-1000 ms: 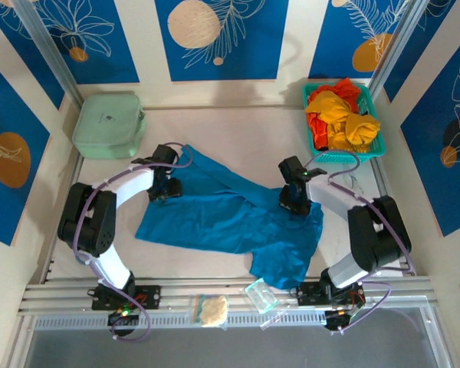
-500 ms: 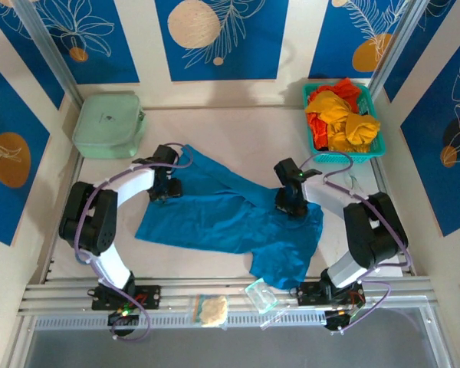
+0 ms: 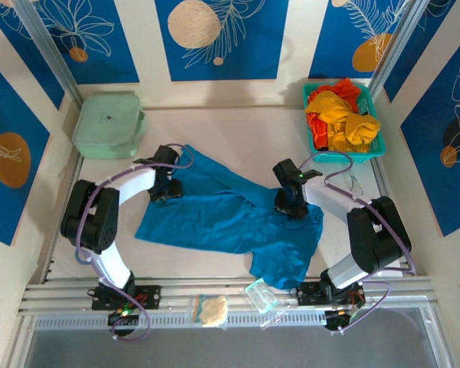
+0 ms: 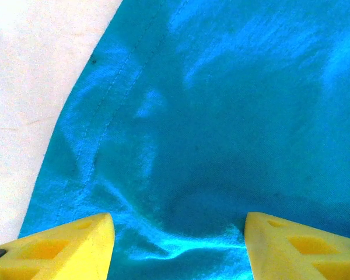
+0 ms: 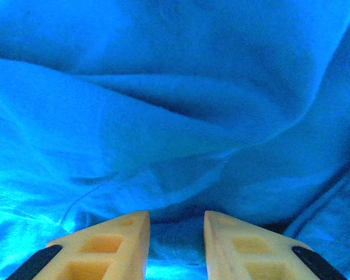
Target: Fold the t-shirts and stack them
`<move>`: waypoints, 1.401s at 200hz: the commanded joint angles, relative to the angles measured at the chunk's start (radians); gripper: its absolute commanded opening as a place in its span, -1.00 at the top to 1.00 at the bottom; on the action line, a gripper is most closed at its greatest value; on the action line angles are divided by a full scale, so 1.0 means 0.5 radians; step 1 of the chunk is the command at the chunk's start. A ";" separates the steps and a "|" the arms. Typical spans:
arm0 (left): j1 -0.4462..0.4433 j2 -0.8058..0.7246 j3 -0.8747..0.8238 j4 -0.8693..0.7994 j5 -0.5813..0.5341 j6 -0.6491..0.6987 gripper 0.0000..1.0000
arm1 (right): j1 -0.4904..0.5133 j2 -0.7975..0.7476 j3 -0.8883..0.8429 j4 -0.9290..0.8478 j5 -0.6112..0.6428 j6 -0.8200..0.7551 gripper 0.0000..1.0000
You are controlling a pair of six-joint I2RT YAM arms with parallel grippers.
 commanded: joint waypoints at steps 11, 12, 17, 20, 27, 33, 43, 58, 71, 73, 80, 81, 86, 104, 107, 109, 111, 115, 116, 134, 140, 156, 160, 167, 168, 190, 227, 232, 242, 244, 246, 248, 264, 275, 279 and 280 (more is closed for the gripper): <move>-0.012 0.021 0.005 -0.008 0.025 0.001 -0.23 | 0.023 -0.012 0.020 -0.073 0.029 0.034 0.39; -0.012 0.021 0.005 -0.008 0.025 0.001 -0.23 | 0.022 -0.012 0.019 -0.071 0.029 0.034 0.39; -0.013 0.021 0.005 -0.008 0.024 0.001 -0.23 | 0.021 -0.007 0.014 -0.065 0.028 0.033 0.41; -0.012 0.021 0.002 -0.008 0.025 0.001 -0.23 | 0.021 -0.004 0.010 -0.062 0.026 0.036 0.42; -0.012 0.021 0.002 -0.008 0.025 0.002 -0.23 | 0.022 -0.001 0.004 -0.052 0.023 0.037 0.46; -0.014 0.021 0.002 -0.008 0.025 0.001 -0.23 | 0.020 0.009 0.002 -0.043 0.022 0.037 0.50; -0.012 0.021 -0.001 -0.008 0.022 0.001 -0.23 | 0.021 0.021 -0.003 -0.029 0.014 0.038 0.57; -0.012 0.016 -0.001 -0.008 0.018 0.001 -0.23 | 0.023 0.040 -0.001 -0.014 0.011 0.041 0.68; -0.013 0.015 -0.005 -0.011 0.015 0.002 -0.23 | 0.024 0.054 0.003 -0.006 0.005 0.041 0.77; -0.012 0.013 -0.004 -0.011 0.015 0.003 -0.23 | 0.024 0.055 0.003 -0.004 0.004 0.040 0.77; -0.012 0.014 -0.006 -0.011 0.014 0.004 -0.23 | 0.024 0.061 0.004 -0.002 0.004 0.040 0.79; -0.013 0.013 -0.005 -0.012 0.013 0.004 -0.23 | 0.024 0.062 0.005 -0.002 0.004 0.039 0.80; -0.012 0.012 -0.007 -0.011 0.011 0.004 -0.23 | 0.024 0.065 0.007 -0.002 0.003 0.040 0.81; -0.012 0.011 -0.013 -0.011 0.006 0.004 -0.23 | 0.027 0.065 0.003 -0.002 -0.001 0.041 0.86; -0.012 0.010 -0.015 -0.011 0.006 0.004 -0.23 | 0.027 0.065 0.004 -0.002 -0.003 0.042 0.87; -0.012 0.009 -0.015 -0.012 0.008 0.004 -0.23 | 0.029 0.065 0.002 -0.002 -0.003 0.042 0.88; -0.012 0.009 -0.016 -0.011 0.007 0.004 -0.23 | 0.030 0.063 0.001 -0.002 -0.004 0.041 0.89; -0.012 0.009 -0.017 -0.011 0.006 0.004 -0.23 | 0.030 0.062 0.002 -0.002 -0.004 0.042 0.90; -0.013 0.009 -0.017 -0.009 0.006 0.004 -0.23 | 0.030 0.060 0.001 -0.002 -0.003 0.041 0.91; -0.014 0.006 -0.020 -0.008 0.006 0.001 -0.23 | 0.031 0.041 -0.004 -0.008 -0.003 0.044 1.00; -0.013 0.007 -0.020 -0.007 0.006 0.001 -0.23 | 0.033 0.028 -0.003 -0.011 -0.002 0.040 1.00; -0.014 0.003 -0.021 -0.008 0.006 0.001 -0.23 | 0.030 -0.013 0.019 -0.031 0.011 0.029 1.00; -0.012 0.002 -0.020 -0.008 0.005 0.001 -0.23 | 0.030 -0.024 0.029 -0.040 0.015 0.025 1.00; -0.013 0.000 -0.020 -0.008 0.003 0.001 -0.22 | 0.027 -0.042 0.055 -0.055 0.024 0.010 1.00; -0.012 0.000 -0.020 -0.008 0.002 0.001 -0.22 | 0.026 -0.045 0.060 -0.058 0.026 0.007 1.00; -0.012 -0.003 -0.019 -0.008 0.003 0.001 -0.22 | -0.015 -0.079 0.197 -0.097 0.040 -0.078 1.00; -0.012 -0.015 -0.020 -0.017 0.000 0.001 -0.23 | -0.179 0.052 0.630 -0.072 -0.015 -0.378 1.00; -0.013 -0.016 -0.020 -0.019 -0.002 0.001 -0.22 | -0.205 0.105 0.725 -0.060 -0.023 -0.445 1.00; -0.014 -0.024 -0.020 -0.028 -0.006 0.004 -0.23 | -0.259 0.246 0.955 -0.046 -0.029 -0.588 1.00; -0.012 -0.025 -0.020 -0.029 -0.008 0.004 -0.22 | -0.270 0.283 1.009 -0.047 -0.029 -0.618 1.00; -0.012 -0.026 -0.019 -0.029 -0.009 0.004 -0.23 | -0.280 0.319 1.066 -0.049 -0.031 -0.644 1.00; -0.013 -0.028 -0.017 -0.031 -0.011 0.004 -0.22 | -0.290 0.356 1.126 -0.052 -0.037 -0.676 1.00; -0.012 -0.030 -0.014 -0.038 -0.018 0.004 -0.23 | -0.354 0.714 1.656 -0.078 -0.068 -0.917 1.00; -0.012 -0.029 -0.011 -0.042 -0.020 -0.002 -0.23 | -0.381 1.014 2.073 -0.146 -0.036 -1.032 1.00; -0.012 -0.026 -0.010 -0.043 -0.017 -0.006 -0.23 | -0.385 1.122 2.245 -0.178 -0.012 -1.065 1.00; -0.012 -0.026 -0.010 -0.044 -0.018 -0.007 -0.23 | -0.386 1.150 2.287 -0.185 -0.008 -1.075 1.00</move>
